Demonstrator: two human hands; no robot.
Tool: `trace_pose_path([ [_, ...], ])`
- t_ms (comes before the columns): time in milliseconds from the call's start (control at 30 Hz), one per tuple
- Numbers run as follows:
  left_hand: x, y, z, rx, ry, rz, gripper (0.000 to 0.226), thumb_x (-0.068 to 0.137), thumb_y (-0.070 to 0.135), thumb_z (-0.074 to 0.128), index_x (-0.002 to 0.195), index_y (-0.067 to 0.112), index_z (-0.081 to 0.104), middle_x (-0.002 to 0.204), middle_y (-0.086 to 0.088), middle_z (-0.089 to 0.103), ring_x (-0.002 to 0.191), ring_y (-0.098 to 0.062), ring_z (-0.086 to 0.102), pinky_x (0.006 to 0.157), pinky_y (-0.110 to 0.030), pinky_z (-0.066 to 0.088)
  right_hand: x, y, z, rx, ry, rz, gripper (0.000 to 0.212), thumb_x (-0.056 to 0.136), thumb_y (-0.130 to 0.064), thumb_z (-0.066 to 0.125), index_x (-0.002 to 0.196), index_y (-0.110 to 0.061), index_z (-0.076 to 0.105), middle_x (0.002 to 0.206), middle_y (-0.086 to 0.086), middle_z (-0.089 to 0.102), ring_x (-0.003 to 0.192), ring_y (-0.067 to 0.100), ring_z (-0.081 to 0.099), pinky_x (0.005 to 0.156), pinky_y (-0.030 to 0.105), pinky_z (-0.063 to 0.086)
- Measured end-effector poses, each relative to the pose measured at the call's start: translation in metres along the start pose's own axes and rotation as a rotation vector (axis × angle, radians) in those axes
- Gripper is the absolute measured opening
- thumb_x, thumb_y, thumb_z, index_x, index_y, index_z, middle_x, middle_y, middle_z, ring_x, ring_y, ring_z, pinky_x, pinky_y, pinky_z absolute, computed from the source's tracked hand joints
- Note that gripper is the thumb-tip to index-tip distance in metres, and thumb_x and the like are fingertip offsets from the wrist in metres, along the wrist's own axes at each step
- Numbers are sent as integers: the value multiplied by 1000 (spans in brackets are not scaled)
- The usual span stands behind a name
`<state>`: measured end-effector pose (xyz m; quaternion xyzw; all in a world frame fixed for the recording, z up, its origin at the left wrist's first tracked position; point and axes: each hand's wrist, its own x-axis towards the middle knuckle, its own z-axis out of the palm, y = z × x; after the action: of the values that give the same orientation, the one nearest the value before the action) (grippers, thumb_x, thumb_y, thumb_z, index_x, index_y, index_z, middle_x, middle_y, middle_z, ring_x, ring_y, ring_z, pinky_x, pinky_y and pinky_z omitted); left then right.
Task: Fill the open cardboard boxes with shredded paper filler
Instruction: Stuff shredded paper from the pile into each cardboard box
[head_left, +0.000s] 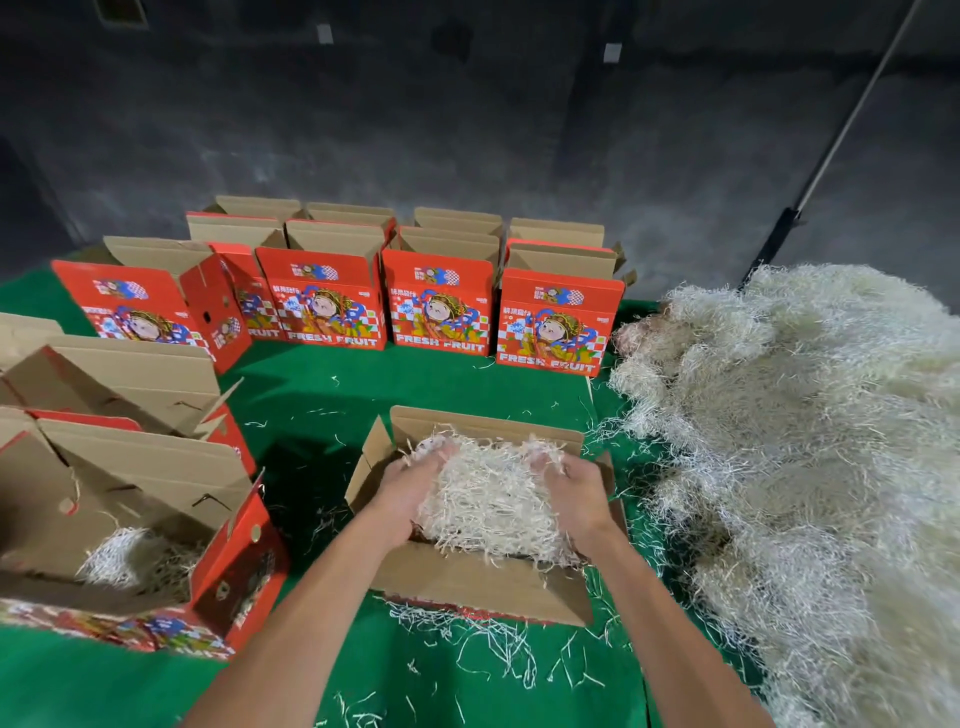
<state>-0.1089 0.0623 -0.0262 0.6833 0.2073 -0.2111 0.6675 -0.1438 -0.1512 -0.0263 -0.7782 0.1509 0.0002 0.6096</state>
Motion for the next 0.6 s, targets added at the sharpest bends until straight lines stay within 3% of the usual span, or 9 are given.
trace_pose_path([
  [100,5,-6,-6,-31,111,-9,110,64,79,68,149,16,36,134,-4,53,121,-27,52,111,-52,31,5,3,-3,-46,39,30,42,102,-36,53,138,-14,51,45,-7,35,35,7,24,35,20,24],
  [167,7,-6,-9,-78,178,-23,90,76,75,62,141,15,48,119,-3,59,105,-21,57,105,-44,39,8,3,-2,-56,106,56,29,105,-34,45,111,-12,62,54,-6,40,42,7,30,42,23,29],
  [233,10,-4,-17,-210,159,-31,65,87,64,60,137,24,55,131,-8,61,114,-26,60,105,-47,44,7,-1,-2,-15,165,144,29,106,-35,37,96,-15,55,69,-1,49,55,8,41,52,24,37],
  [333,5,2,-27,-394,-11,-22,52,93,59,54,126,21,64,113,-7,72,89,-19,71,82,-40,58,0,-7,-2,10,3,278,50,101,-56,36,131,-18,46,122,0,58,107,17,59,97,42,47],
  [400,-1,0,-19,-331,-260,-24,64,88,65,60,133,21,59,124,-10,69,108,-26,69,97,-47,53,-6,-14,10,-19,-208,231,87,81,-84,46,151,-36,27,140,-15,40,130,17,45,113,52,32],
  [433,-6,-3,-10,-224,-312,-14,72,84,66,64,141,24,51,136,-10,61,123,-27,60,108,-51,43,-9,-19,20,-42,-284,189,101,73,-89,51,154,-36,22,138,-16,46,127,16,47,110,50,37],
  [500,-3,-9,7,-5,-169,27,81,88,56,65,154,26,28,152,-7,42,133,-26,47,116,-53,31,-11,-26,34,-103,-320,96,104,77,-80,61,152,-17,27,87,-17,66,86,9,62,77,28,55],
  [533,-2,-10,12,61,-55,67,81,90,50,65,155,24,23,154,-7,38,128,-24,47,115,-53,31,-7,-25,37,-116,-280,74,85,84,-66,65,145,-12,40,60,-14,57,62,8,55,57,21,50],
  [600,1,-6,7,60,34,121,93,79,55,76,152,19,30,149,-5,44,120,-23,51,111,-51,34,1,-19,32,-91,-166,89,43,91,-43,69,121,-13,61,46,-9,48,41,7,40,40,24,36],
])
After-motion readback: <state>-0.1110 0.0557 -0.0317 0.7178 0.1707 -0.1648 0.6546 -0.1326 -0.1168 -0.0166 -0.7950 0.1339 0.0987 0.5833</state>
